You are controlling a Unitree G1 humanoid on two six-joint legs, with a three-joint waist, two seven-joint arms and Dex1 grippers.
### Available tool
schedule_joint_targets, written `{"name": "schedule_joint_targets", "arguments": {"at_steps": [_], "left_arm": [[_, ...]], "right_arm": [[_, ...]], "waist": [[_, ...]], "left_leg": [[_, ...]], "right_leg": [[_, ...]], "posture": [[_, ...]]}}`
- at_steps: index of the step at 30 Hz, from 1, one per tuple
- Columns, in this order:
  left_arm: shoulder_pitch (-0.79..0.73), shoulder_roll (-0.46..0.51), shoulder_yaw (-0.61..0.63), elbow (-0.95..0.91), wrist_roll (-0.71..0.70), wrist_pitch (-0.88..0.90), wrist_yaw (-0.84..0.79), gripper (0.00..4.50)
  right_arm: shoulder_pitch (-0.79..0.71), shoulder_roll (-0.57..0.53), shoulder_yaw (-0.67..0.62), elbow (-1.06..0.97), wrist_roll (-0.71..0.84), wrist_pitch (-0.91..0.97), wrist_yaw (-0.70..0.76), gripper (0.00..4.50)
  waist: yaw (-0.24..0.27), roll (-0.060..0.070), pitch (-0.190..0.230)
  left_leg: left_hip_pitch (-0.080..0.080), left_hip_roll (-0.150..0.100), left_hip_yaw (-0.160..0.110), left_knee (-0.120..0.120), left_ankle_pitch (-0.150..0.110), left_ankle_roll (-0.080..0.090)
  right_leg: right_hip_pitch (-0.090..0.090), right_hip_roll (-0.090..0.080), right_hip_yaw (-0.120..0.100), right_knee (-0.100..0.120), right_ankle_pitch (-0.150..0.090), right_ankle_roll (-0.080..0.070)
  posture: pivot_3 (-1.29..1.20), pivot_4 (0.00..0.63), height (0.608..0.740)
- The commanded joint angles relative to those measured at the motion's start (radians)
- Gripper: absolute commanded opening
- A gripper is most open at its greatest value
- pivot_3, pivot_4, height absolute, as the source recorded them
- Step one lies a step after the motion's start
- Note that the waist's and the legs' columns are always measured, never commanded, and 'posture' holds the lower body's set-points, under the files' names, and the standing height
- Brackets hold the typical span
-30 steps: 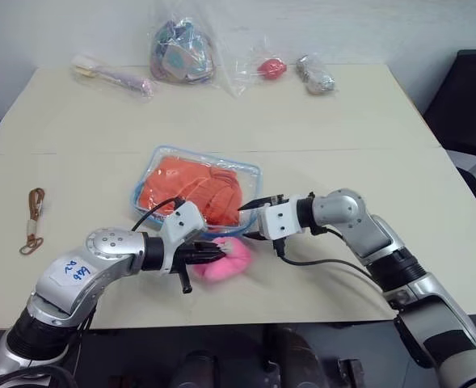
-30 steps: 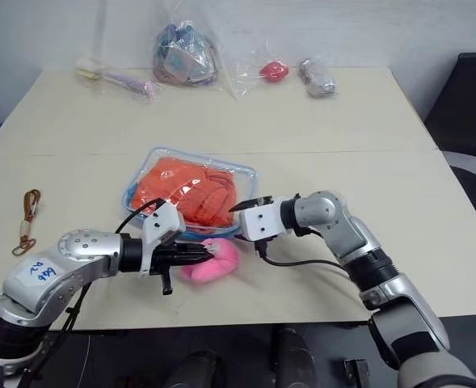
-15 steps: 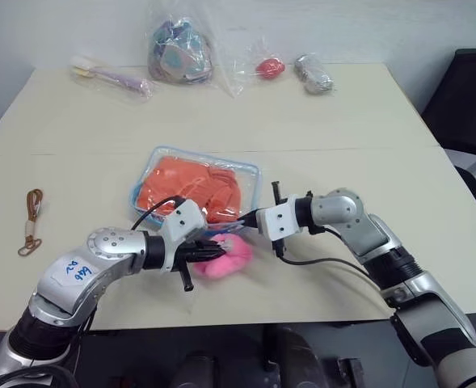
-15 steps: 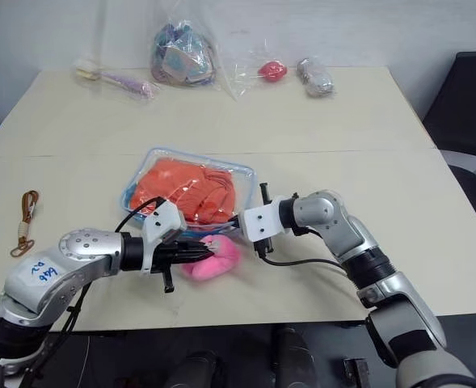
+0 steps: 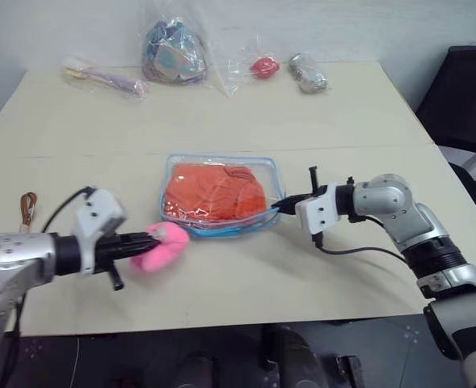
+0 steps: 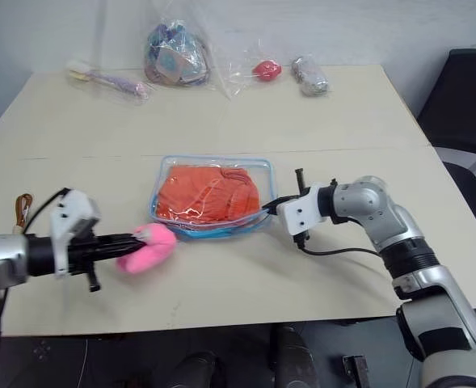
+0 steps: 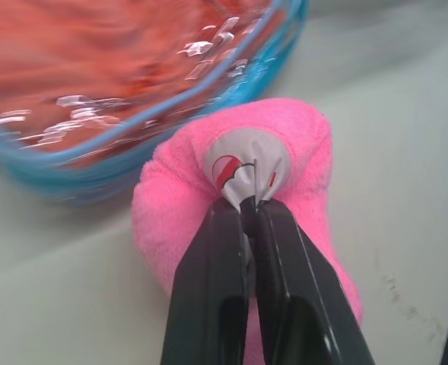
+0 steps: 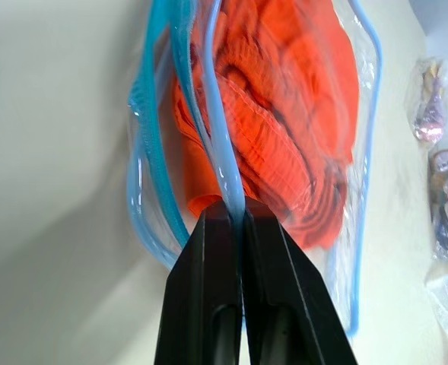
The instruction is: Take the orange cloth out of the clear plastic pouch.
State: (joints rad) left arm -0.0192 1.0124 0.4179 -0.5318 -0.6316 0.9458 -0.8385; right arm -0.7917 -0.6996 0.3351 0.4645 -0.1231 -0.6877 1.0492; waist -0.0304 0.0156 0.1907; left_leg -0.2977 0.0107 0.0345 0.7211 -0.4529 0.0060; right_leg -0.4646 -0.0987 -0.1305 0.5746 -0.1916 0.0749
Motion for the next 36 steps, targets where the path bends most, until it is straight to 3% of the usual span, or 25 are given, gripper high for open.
{"name": "schedule_joint_targets", "arguments": {"at_steps": [1, 9, 11, 12, 19, 23, 27, 30, 33, 36], "left_arm": [[0.056, 0.046, 0.097, 0.072, 0.050, -0.068, -0.054, 0.00], [0.073, 0.004, 0.053, 0.121, 0.072, -0.145, -0.038, 0.00], [0.074, -0.015, 0.025, 0.105, 0.069, -0.144, -0.023, 0.00], [0.074, -0.021, 0.017, 0.102, 0.069, -0.144, -0.016, 0.59], [0.167, -0.010, 0.049, 0.074, 0.125, -0.211, -0.034, 2.80], [0.188, 0.009, 0.141, 0.121, 0.164, -0.292, -0.060, 4.07], [0.170, 0.021, 0.266, 0.145, 0.095, -0.296, -0.152, 4.07], [0.074, 0.079, 0.327, 0.111, -0.045, -0.203, -0.200, 4.07], [0.017, 0.133, 0.290, 0.042, -0.110, -0.161, -0.217, 4.07], [-0.068, 0.160, 0.139, -0.036, -0.095, -0.199, -0.182, 4.07]], "right_arm": [[-0.026, -0.036, -0.051, 0.050, 0.057, -0.085, 0.025, 0.04], [-0.012, -0.017, -0.040, 0.071, 0.076, -0.093, 0.049, 0.04], [-0.005, -0.015, -0.039, 0.057, 0.088, -0.061, 0.063, 0.49], [-0.003, -0.016, -0.038, 0.051, 0.092, -0.052, 0.070, 0.65], [0.053, -0.056, -0.069, -0.046, 0.138, 0.043, 0.107, 3.09], [0.151, -0.102, -0.126, -0.244, 0.257, 0.254, 0.133, 4.49], [0.245, -0.151, -0.192, -0.466, 0.419, 0.539, 0.154, 4.49], [0.312, -0.182, -0.251, -0.625, 0.537, 0.748, 0.128, 4.49], [0.346, -0.189, -0.281, -0.710, 0.574, 0.848, 0.109, 4.49], [0.360, -0.183, -0.300, -0.758, 0.588, 0.911, 0.087, 4.49]], "waist": [[0.000, 0.000, 0.000], [0.001, 0.001, 0.000], [0.001, 0.001, 0.000], [0.001, 0.001, 0.000], [0.001, 0.001, 0.000], [0.005, 0.001, 0.000], [0.007, 0.001, 0.001], [0.012, 0.001, 0.001], [0.021, 0.001, 0.000], [0.027, 0.001, 0.001]], "left_leg": [[0.000, 0.000, 0.000, 0.000, 0.000, 0.000], [0.000, 0.001, 0.000, 0.000, 0.000, -0.001], [0.000, 0.001, 0.000, 0.000, 0.000, -0.001], [0.000, 0.001, 0.000, 0.000, 0.000, -0.001], [0.000, 0.002, 0.000, 0.000, 0.000, -0.001], [0.000, 0.002, 0.000, 0.000, -0.001, -0.001], [0.000, 0.002, 0.000, 0.000, -0.001, -0.001], [0.000, 0.002, 0.000, 0.000, -0.001, -0.001], [0.000, 0.002, 0.000, 0.000, -0.001, -0.001], [0.001, 0.001, 0.000, -0.001, -0.001, -0.001]], "right_leg": [[0.000, 0.000, 0.000, 0.000, 0.000, 0.000], [0.000, 0.000, 0.000, 0.000, 0.000, 0.000], [0.000, 0.000, 0.000, 0.000, 0.000, 0.000], [0.000, 0.000, 0.000, 0.000, 0.000, 0.000], [0.000, 0.000, 0.000, 0.000, 0.000, -0.001], [0.000, 0.000, -0.001, 0.000, 0.000, -0.001], [0.000, 0.000, -0.001, 0.001, -0.001, -0.001], [0.000, 0.000, -0.002, 0.001, -0.001, -0.001], [0.000, -0.001, -0.001, 0.001, -0.001, -0.001], [0.000, -0.001, 0.000, 0.001, -0.001, -0.001]], "posture": [[0.00, 0.150, 0.740], [0.00, 0.150, 0.740], [0.00, 0.150, 0.740], [0.00, 0.150, 0.740], [0.00, 0.150, 0.740], [0.00, 0.150, 0.740], [0.00, 0.150, 0.740], [0.00, 0.150, 0.740], [0.00, 0.150, 0.740], [0.00, 0.150, 0.740]]}}
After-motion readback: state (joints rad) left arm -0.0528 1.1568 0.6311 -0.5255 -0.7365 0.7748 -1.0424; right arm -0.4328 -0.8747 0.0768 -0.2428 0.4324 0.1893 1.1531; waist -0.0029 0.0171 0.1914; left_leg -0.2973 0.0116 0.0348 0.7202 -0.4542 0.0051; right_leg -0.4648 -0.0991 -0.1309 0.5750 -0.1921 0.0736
